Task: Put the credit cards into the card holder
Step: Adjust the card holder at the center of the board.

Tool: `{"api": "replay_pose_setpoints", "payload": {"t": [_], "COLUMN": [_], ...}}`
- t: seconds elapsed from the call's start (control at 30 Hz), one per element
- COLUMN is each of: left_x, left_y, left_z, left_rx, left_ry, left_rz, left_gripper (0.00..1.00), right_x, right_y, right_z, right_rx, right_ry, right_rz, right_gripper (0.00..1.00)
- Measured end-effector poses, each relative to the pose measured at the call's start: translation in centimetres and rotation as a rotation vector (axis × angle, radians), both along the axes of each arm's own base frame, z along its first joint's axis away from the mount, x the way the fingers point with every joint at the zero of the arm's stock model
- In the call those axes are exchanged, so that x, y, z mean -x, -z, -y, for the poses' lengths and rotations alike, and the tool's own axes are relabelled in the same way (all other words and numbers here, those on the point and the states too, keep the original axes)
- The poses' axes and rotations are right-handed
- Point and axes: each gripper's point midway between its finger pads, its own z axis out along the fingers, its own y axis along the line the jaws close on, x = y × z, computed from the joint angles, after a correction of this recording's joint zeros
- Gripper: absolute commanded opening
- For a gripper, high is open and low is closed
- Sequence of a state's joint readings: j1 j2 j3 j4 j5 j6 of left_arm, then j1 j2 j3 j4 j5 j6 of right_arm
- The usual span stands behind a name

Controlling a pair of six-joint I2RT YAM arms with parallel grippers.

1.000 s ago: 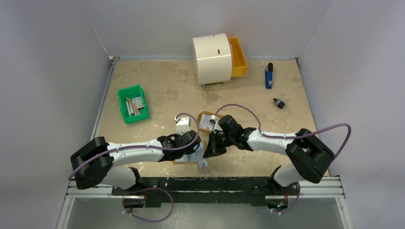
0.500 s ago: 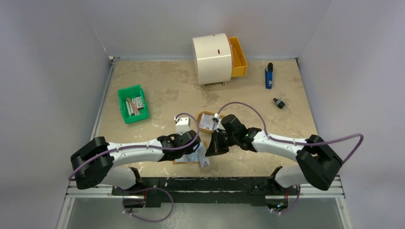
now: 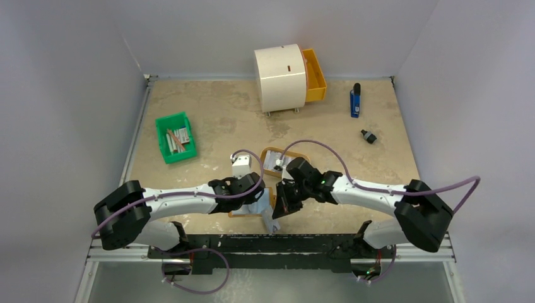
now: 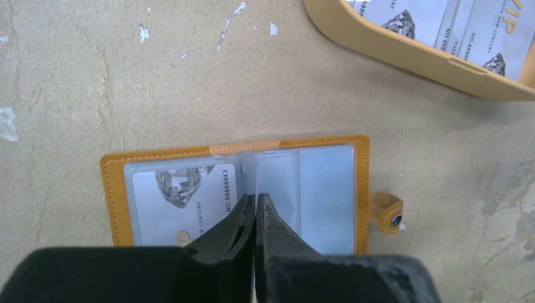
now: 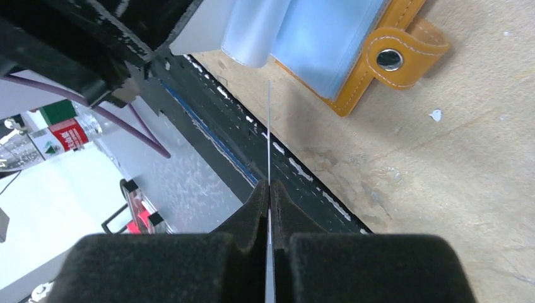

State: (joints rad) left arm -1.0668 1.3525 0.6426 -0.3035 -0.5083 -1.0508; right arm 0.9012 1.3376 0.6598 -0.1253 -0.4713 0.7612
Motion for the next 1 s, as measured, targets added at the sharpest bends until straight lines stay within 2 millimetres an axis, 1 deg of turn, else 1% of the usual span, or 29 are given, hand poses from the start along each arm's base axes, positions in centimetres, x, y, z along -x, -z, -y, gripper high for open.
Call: {"api": "replay_pose_setpoints", "payload": {"t": [0.1,0.2,0.5,0.63,0.73,0.77,0.9,1.0], "left_x": [0.0,0.0,0.0,0.0,0.0,0.0,0.1,0.2], "left_y": [0.0,0.0,0.1,0.1,0.1,0.1,0.1,-0.1], "left_z": [0.0,0.0,-0.1,-0.1,-0.1,-0.1,-0.2,-0.3], "left_rx": [-0.001,-0.001,-0.004,-0.004,-0.004,-0.004,-0.007,-0.007], "left_ry": [-0.001,-0.001,-0.001,-0.001,-0.001,-0.001,-0.002,-0.004], "left_rz": [0.000,0.000,-0.001,-0.001,-0.001,-0.002,-0.004,-0.005], "left_gripper": [0.00,0.00,0.00,0.00,0.00,0.02,0.17,0.20], "right_x": [0.6,0.6,0.1,0.0,-0.2,-0.4,-0.9,-1.2], "right_y": [0.7,0.8,-0.1,0.1,0.7,0.9,1.4,1.7], "right_z": [-0.3,-0.8,-2.8,-2.9,-2.7,-2.7,-2.3,-2.1], "right_rx": [0.013,0.011,-0.048,-0.040,-0.016,-0.006,0.031,0.052], "right_ry": [-0.023,-0.034,-0.057,-0.052,-0.031,-0.022,0.021,0.048], "right_rz": [-0.025,-0.031,-0.015,-0.021,-0.024,-0.024,-0.015,-0.012], "right_gripper": [0.00,0.00,0.00,0.00,0.00,0.00,0.00,0.00]}}
